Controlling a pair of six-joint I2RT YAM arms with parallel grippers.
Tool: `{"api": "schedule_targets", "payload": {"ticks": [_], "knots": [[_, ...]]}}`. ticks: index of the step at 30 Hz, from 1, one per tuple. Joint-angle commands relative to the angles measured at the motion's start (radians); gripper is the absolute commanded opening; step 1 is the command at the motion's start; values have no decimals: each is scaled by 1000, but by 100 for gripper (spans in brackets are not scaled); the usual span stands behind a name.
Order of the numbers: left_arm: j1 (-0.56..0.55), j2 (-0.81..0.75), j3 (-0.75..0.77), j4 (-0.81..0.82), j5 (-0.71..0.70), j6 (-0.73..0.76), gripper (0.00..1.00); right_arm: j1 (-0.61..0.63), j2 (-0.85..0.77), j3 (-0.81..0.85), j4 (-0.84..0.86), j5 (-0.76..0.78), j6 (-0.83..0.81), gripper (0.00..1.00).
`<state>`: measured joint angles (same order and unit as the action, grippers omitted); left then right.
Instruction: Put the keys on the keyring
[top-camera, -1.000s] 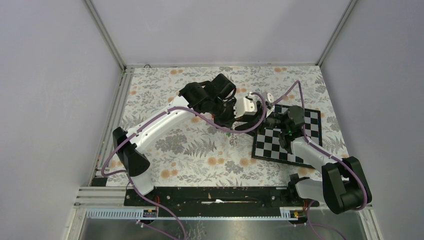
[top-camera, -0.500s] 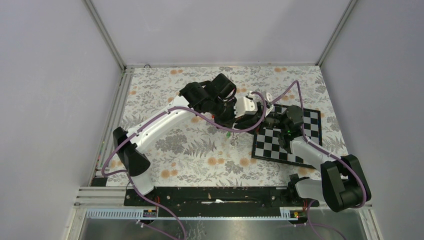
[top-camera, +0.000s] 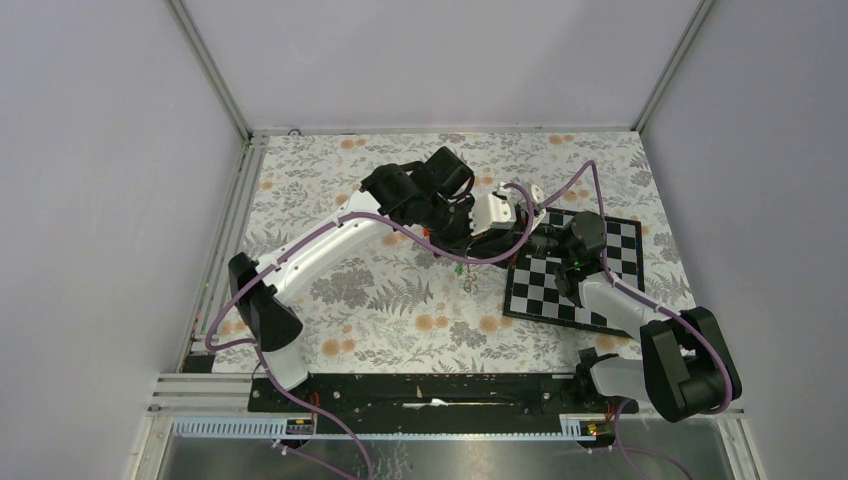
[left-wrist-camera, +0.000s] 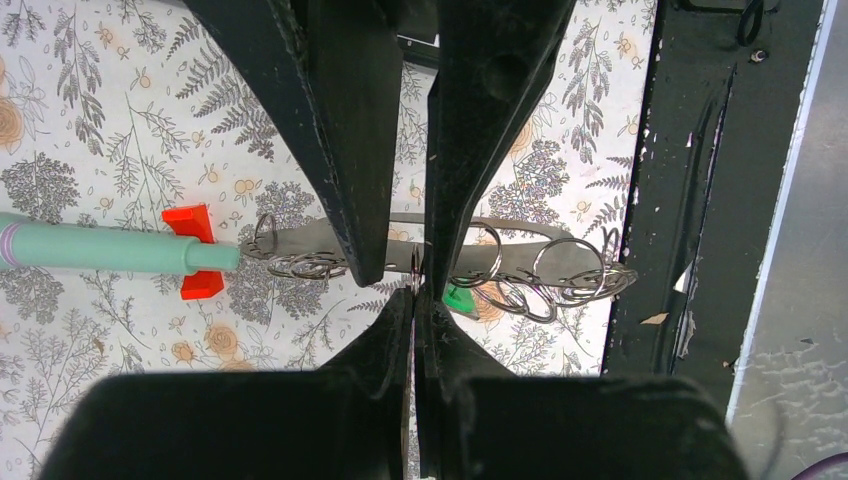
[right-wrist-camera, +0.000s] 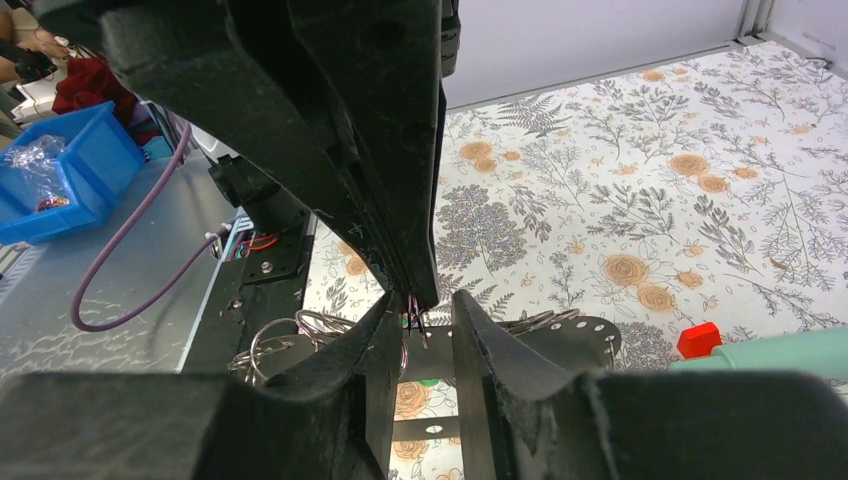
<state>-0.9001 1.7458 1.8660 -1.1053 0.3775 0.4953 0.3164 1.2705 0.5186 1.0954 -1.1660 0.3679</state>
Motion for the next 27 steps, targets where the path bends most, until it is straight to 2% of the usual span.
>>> {"api": "schedule_targets", "payload": {"ticks": [1, 7, 18, 21, 23, 27], "knots": [[-5, 1, 42, 35, 35, -15, 0, 9, -10, 11, 61, 13, 12, 31], [-6, 0, 41, 35, 43, -16, 0, 10, -1, 12, 58, 6, 10, 23], [-6, -17, 21, 52, 38, -17, 0, 13, 13, 17, 25, 2, -7, 21], [-6, -17, 21, 53, 39, -17, 0, 16, 14, 21, 21, -2, -7, 11], [-6, -17, 21, 52, 39, -17, 0, 18, 10, 25, 19, -3, -7, 1], [-6, -20, 15, 57, 43, -15, 0, 17, -1, 33, 12, 1, -8, 0]]}}
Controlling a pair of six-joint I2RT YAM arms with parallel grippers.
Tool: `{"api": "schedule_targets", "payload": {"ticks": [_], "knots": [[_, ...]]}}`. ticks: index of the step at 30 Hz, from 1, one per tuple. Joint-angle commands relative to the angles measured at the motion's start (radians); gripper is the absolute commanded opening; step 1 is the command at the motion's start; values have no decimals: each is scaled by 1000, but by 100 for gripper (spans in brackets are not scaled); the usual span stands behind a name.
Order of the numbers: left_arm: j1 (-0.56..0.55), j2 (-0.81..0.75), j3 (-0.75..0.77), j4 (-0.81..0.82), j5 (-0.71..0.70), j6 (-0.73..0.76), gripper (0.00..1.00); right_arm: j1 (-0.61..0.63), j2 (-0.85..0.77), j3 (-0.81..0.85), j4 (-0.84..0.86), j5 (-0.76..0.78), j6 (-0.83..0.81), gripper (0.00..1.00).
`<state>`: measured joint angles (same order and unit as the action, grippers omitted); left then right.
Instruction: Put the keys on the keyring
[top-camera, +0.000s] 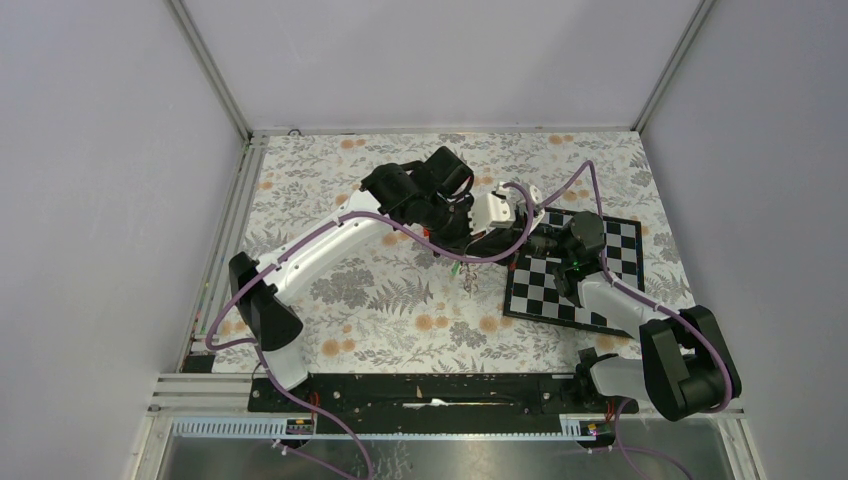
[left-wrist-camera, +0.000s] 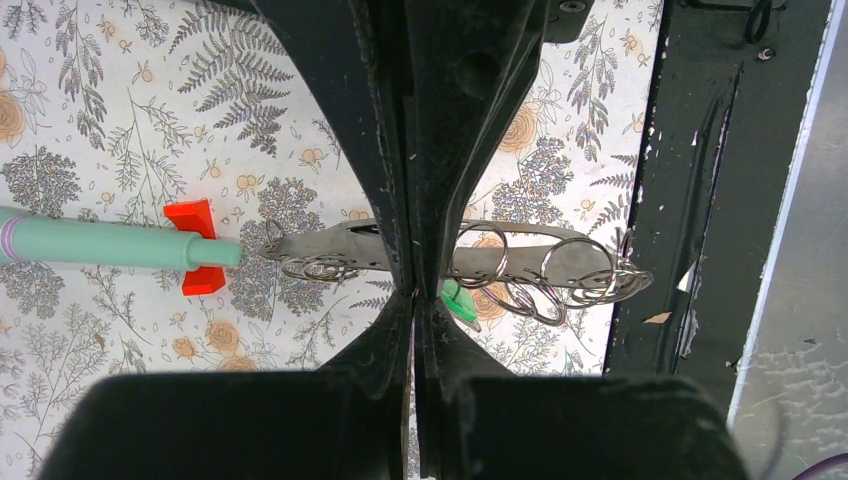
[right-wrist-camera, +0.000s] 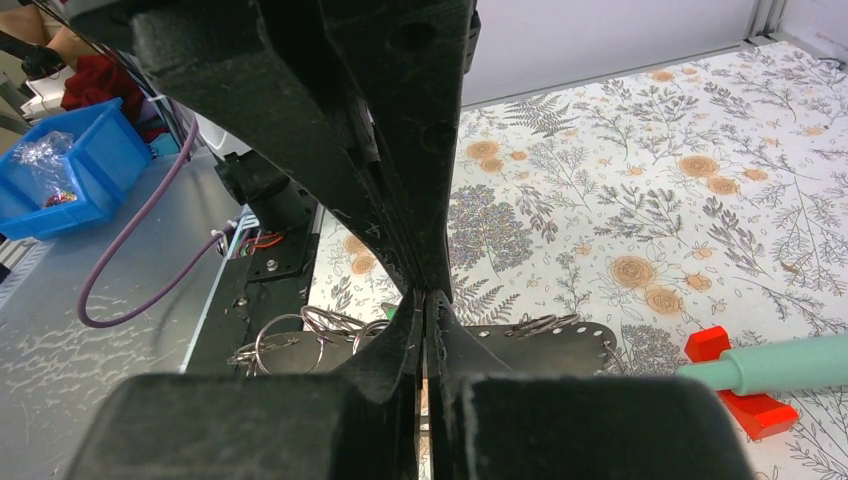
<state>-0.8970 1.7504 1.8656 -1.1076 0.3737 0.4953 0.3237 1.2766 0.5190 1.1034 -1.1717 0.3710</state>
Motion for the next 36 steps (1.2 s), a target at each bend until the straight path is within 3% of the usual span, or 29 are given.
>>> {"api": "schedule_targets", "payload": {"ticks": [1, 3, 6, 9, 13, 27, 36], "knots": [[-7, -28, 12, 61, 50, -13, 0, 9, -13, 35, 4, 7, -11, 0], [-4, -40, -3, 71, 56, -5, 5, 9, -27, 45, 13, 7, -8, 0], [13, -80, -47, 104, 90, 17, 24, -1, -41, 61, 69, 1, 46, 0], [58, -129, -105, 146, 149, 45, 37, -14, -53, 75, 140, -9, 113, 0], [126, -194, -188, 214, 235, 60, 47, -24, -57, 80, 206, -20, 169, 0], [193, -196, -306, 293, 542, -7, 49, -31, -50, 73, 264, -16, 216, 0], [195, -181, -324, 315, 580, -44, 49, -33, -50, 68, 256, -14, 207, 0]]}}
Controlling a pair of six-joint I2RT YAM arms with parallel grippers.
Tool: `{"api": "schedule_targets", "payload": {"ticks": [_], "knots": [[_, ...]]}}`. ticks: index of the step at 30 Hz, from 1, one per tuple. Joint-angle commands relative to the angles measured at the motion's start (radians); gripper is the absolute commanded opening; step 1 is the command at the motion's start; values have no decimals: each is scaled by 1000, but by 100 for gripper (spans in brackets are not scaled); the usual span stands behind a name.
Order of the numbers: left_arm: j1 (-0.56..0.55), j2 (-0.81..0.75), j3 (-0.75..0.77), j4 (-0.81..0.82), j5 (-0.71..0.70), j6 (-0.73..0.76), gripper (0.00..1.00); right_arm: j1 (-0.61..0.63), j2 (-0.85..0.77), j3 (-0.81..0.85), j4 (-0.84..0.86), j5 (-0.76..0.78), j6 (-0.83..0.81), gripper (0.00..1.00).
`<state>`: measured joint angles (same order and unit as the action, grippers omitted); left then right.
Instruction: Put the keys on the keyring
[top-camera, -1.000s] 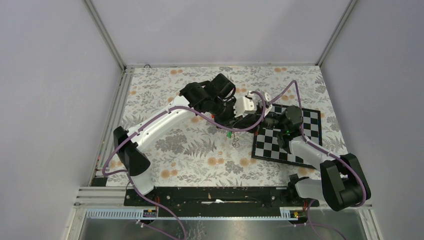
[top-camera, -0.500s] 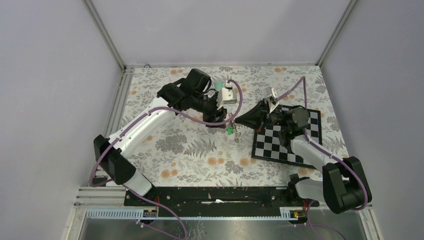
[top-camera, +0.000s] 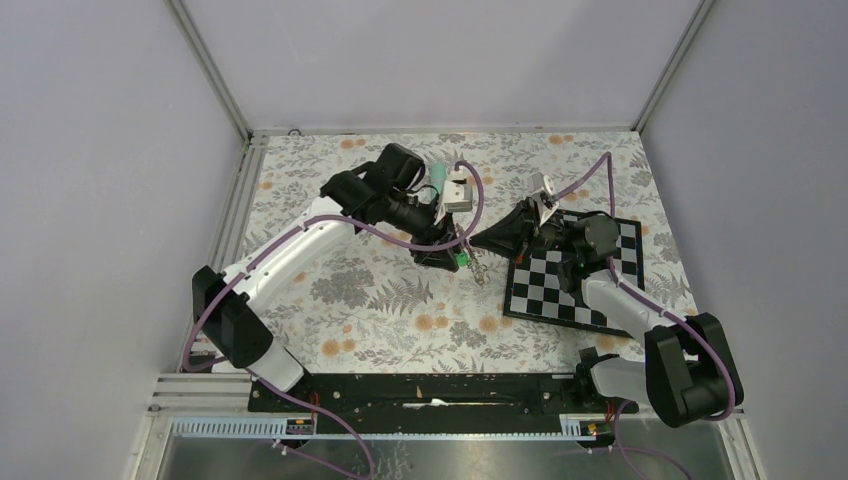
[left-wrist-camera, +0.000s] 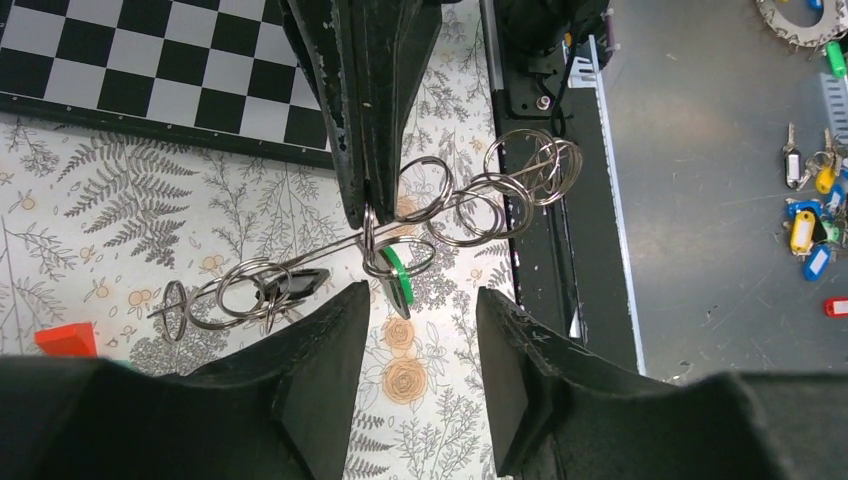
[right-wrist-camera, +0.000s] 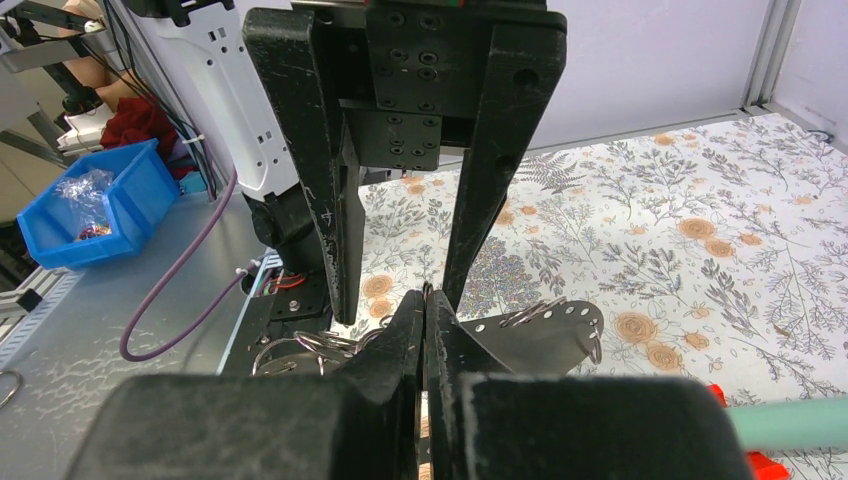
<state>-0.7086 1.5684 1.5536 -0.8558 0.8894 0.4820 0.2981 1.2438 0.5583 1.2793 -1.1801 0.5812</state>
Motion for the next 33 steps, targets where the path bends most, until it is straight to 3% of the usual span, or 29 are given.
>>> {"api": "schedule_targets", "payload": {"ticks": [1, 5, 12, 33], "knots": [[6, 3, -18, 75, 61, -42, 49, -8, -17, 31, 81, -6, -2, 0], [5, 16, -33, 101, 59, -66, 39, -8, -21, 32, 83, 0, 4, 0], [4, 59, -12, 109, 89, -88, 1, -10, -20, 26, 101, 25, 17, 0], [-17, 161, 82, 109, 129, -147, 0, -9, -18, -15, 128, 63, 9, 0]]}}
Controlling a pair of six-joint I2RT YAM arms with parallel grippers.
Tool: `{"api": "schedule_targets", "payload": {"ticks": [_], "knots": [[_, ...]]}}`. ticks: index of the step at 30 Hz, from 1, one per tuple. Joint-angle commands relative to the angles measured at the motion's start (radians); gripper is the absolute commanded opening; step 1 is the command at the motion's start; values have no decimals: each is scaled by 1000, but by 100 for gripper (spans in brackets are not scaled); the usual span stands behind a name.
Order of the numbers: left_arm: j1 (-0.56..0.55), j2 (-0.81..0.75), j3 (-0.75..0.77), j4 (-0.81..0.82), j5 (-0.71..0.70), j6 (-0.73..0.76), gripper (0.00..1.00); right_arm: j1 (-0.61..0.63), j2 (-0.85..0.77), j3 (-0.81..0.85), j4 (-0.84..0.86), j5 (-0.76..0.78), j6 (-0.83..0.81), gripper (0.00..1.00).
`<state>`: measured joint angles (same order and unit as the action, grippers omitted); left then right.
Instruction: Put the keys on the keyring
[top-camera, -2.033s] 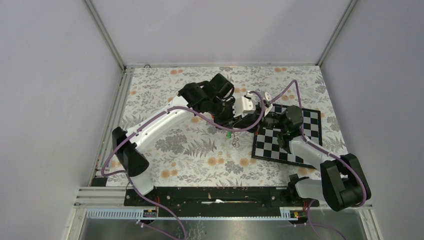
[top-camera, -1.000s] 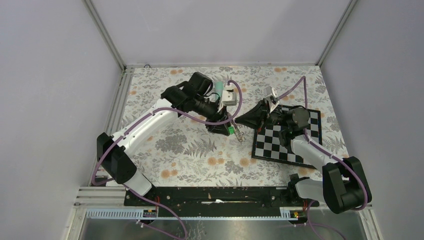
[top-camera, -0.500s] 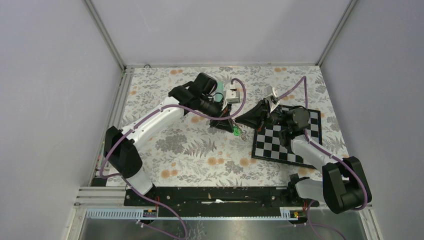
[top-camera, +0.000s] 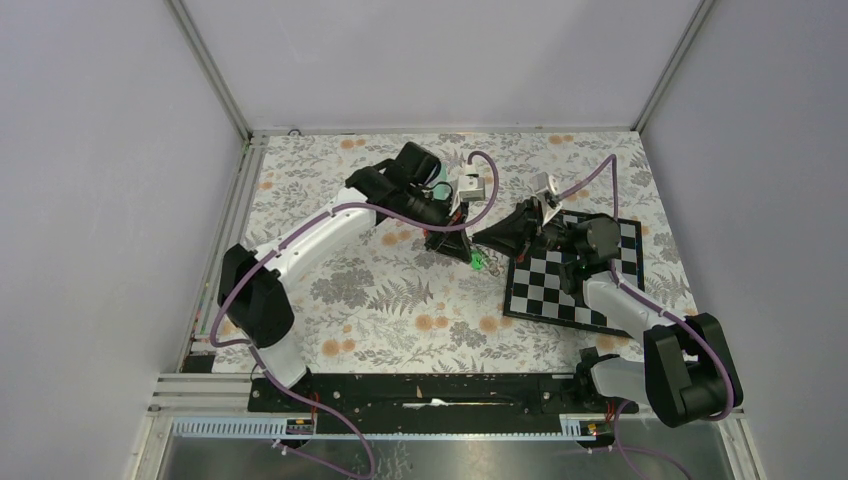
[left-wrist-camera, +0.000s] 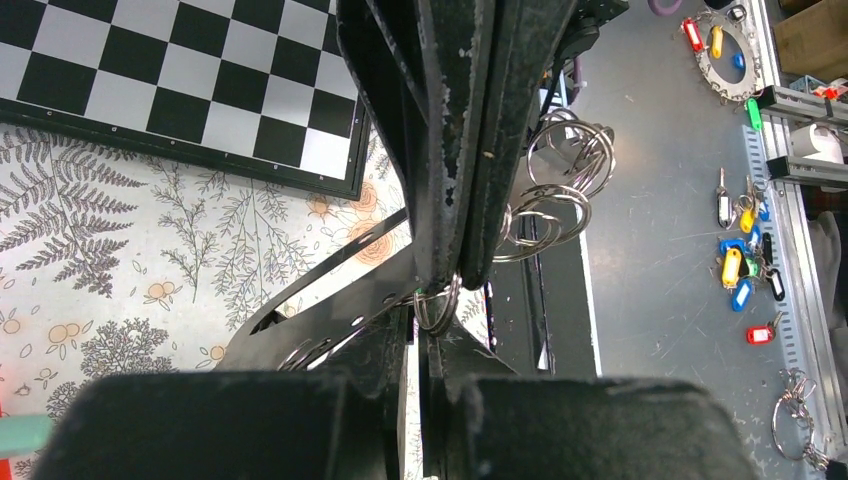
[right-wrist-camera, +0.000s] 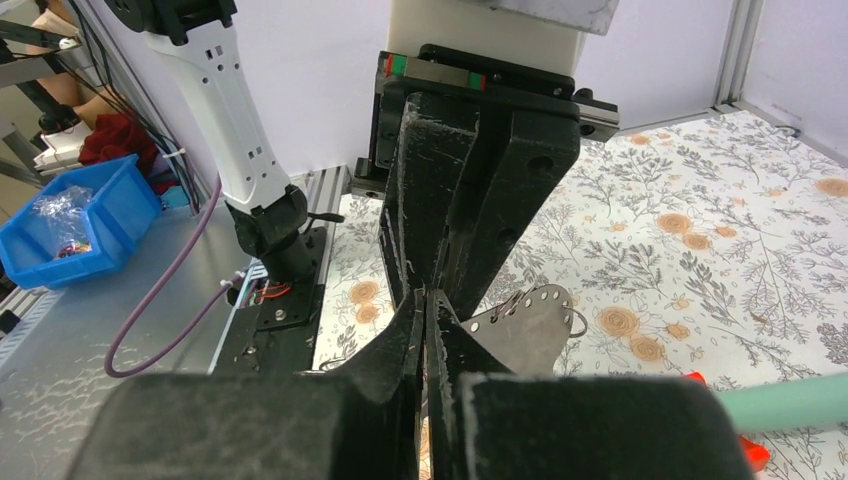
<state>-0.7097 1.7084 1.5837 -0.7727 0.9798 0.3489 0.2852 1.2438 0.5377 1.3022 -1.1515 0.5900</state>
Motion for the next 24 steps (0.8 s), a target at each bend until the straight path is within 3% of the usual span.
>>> {"api": "schedule_targets", "payload": {"ticks": [1, 17, 21, 24], "knots": [[-17, 26, 55, 26, 42, -17, 0, 5, -18, 2, 112, 36, 2, 0], [-24, 25, 63, 27, 35, -25, 0, 3, -30, -15, 111, 34, -35, 0], [-13, -17, 39, 24, -9, -6, 19, 3, -31, -14, 100, 26, -43, 0], [1, -54, 22, 25, -31, 15, 28, 2, -33, -12, 96, 17, -45, 0]]}}
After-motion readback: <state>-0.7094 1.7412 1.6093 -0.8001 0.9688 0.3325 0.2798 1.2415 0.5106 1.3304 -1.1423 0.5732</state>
